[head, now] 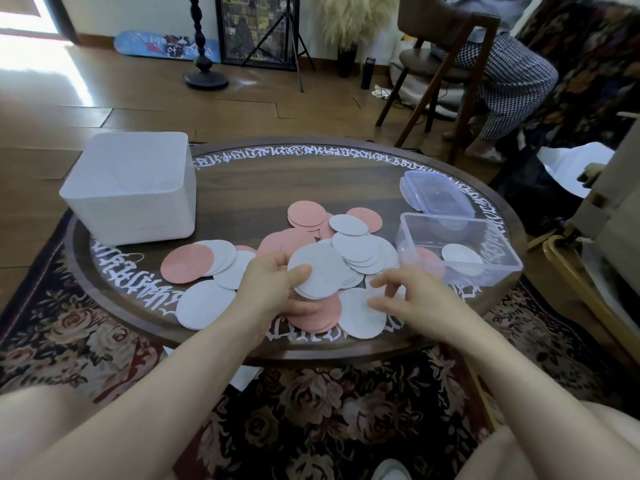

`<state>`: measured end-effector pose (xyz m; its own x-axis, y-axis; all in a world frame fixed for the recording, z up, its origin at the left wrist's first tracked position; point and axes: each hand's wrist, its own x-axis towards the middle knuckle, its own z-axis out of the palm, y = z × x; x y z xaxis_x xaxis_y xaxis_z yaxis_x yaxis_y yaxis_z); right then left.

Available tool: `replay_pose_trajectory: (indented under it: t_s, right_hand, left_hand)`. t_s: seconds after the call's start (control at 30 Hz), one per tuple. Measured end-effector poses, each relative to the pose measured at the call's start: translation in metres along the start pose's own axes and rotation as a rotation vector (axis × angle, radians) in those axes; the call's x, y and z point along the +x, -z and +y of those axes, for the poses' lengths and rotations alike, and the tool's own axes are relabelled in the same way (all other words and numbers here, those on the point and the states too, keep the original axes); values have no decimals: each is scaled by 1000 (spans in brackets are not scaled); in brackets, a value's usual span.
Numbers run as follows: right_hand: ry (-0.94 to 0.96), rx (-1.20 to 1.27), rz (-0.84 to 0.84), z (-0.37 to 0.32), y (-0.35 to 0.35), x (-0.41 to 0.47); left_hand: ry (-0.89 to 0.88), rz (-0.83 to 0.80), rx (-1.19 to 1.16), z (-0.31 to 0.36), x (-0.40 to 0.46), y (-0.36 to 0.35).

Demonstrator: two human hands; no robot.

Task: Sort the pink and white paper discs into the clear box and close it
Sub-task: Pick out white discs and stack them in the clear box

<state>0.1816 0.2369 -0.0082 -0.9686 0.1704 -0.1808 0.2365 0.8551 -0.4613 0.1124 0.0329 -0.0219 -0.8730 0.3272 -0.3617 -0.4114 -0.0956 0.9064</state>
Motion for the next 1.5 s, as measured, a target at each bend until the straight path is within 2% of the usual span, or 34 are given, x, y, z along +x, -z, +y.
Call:
replay_pose_trajectory:
  t_s: [0.07, 0.13, 0.3, 0.6, 0.93, 1.0, 1.1, 1.23, 1.5]
  right_hand:
    - [-5, -56, -84, -1, -2, -3]
    - [20, -78, -91, -4, -4, -6]
    - [45, -104, -33, -6, -8, -5]
    - [-55, 64, 91, -5, -10, 2]
    - [-13, -17, 214, -1, -9, 2]
    - [-6, 70, 234, 0, -7, 3]
    - [-20, 361, 210, -3, -3, 6]
    - [9, 721, 71, -10, -1, 4]
    - [69, 749, -41, -16, -11, 2]
  left_hand:
    - [15, 37, -32, -1, 3, 2]
    - [24, 68, -37, -1, 5, 2]
    - [64, 83, -72, -1, 7, 3]
    - [64, 46, -58, -2, 7, 4]
    - [73, 29, -68, 0, 5, 4]
    - [73, 34, -66, 1, 5, 4]
    - [69, 35, -66, 1, 4, 4]
    - [64, 7, -57, 0, 2, 2]
    - [64, -151, -48, 0, -8, -8]
